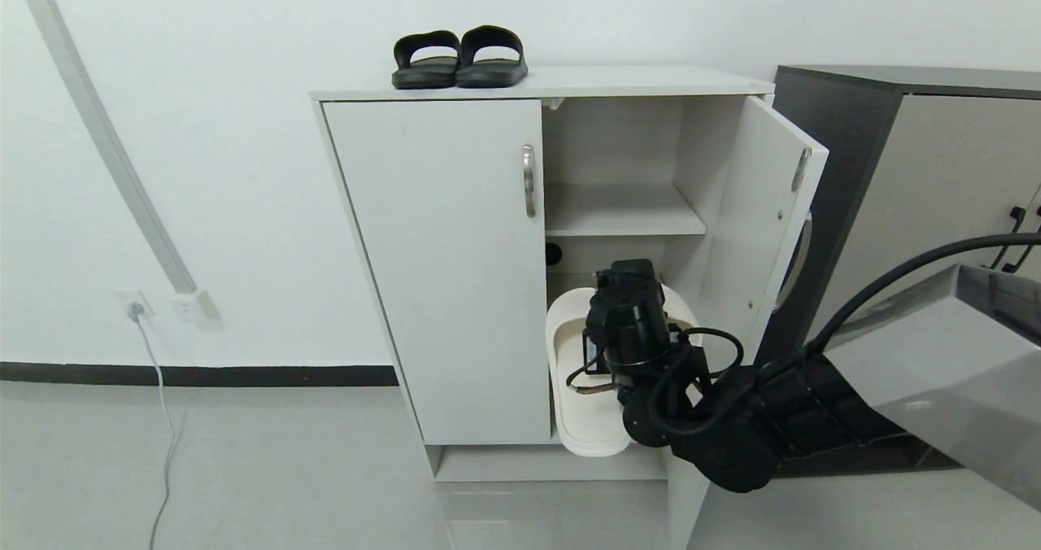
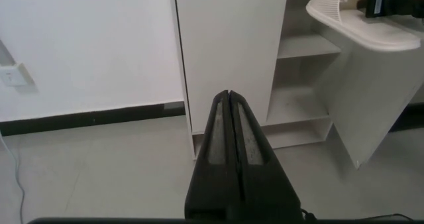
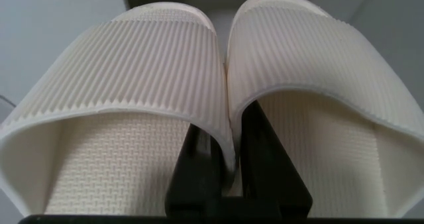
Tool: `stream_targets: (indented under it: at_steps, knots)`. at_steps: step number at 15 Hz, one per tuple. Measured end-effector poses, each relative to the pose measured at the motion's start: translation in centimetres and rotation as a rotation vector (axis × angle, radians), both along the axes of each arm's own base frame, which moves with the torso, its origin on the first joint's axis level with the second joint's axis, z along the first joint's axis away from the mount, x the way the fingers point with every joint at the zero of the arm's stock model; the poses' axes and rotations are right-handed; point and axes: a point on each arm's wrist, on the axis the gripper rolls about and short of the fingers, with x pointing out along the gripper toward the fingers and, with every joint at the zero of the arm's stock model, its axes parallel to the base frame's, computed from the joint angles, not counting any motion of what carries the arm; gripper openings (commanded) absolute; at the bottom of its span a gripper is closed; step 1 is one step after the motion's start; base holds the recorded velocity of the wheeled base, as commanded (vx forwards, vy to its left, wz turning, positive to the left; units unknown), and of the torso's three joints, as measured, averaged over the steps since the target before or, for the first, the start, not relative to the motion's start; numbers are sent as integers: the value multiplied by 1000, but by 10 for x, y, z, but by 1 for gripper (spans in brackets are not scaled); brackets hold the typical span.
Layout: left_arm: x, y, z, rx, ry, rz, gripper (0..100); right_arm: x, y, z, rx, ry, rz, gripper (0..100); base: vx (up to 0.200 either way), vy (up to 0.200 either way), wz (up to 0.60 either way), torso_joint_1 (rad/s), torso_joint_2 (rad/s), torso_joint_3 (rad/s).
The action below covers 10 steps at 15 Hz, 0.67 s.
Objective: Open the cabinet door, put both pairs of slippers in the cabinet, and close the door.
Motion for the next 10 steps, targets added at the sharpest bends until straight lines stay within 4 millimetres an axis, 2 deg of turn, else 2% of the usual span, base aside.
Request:
stream_targets:
  at_steps: [6, 10]
  knots:
    - [0, 0, 0, -1, 1, 0, 0, 7, -3, -17, -36, 30, -16, 0, 0, 0, 0, 0, 0, 0]
    - [0, 0, 0, -1, 0, 0, 0, 23, -7, -23, -34, 32, -42, 0, 0, 0, 0, 0, 0, 0]
